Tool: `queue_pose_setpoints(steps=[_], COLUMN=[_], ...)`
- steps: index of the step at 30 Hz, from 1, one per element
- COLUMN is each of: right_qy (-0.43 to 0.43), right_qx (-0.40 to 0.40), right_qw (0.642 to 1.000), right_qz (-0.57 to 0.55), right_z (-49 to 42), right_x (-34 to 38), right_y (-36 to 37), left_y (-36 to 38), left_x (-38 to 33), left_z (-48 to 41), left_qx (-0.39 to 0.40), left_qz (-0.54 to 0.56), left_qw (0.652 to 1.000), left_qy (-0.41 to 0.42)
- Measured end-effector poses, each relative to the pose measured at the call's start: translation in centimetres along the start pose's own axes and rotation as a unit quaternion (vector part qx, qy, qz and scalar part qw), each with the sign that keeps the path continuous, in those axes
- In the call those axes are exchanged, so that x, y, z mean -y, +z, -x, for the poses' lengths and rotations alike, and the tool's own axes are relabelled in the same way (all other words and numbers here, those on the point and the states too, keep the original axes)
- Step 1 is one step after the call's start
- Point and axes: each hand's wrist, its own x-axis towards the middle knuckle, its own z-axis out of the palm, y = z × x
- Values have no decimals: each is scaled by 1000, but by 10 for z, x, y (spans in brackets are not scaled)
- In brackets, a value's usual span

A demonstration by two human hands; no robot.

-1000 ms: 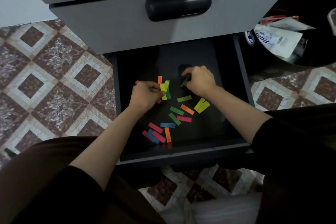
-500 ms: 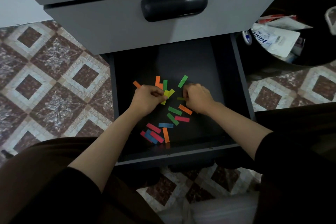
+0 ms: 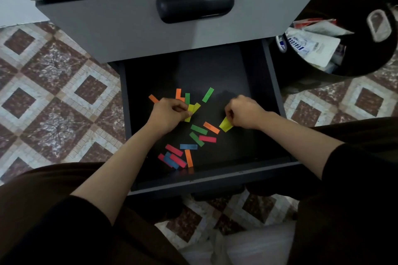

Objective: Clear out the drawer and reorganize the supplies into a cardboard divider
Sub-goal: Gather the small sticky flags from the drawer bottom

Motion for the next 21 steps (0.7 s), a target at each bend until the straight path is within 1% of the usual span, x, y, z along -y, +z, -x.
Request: queue_pose_setpoints(steps=[4,11,15,19,21], right_qy=[21,-18,-4,34,65], right_qx=[-44,-18,-9,-1,-10], right_qw=[998,998,998,999,997], right_qz=[24,57,64,34,-31], right_z=[0,7,10,13,13], right_x=[-3,-1,7,14,14], right_y=[4,8,11,16,20], left_y=[1,3,3,-4,-7], left_x=[1,1,-1,-6,-10], left_z=[0,-2,1,7,11], left_qx=[7,10,13,12,2], left_qz=[11,14,-1,4,-3], left_qw=[1000,1000,1000,1000,1000], left_qy=[-3,-14,-16,-8,-8])
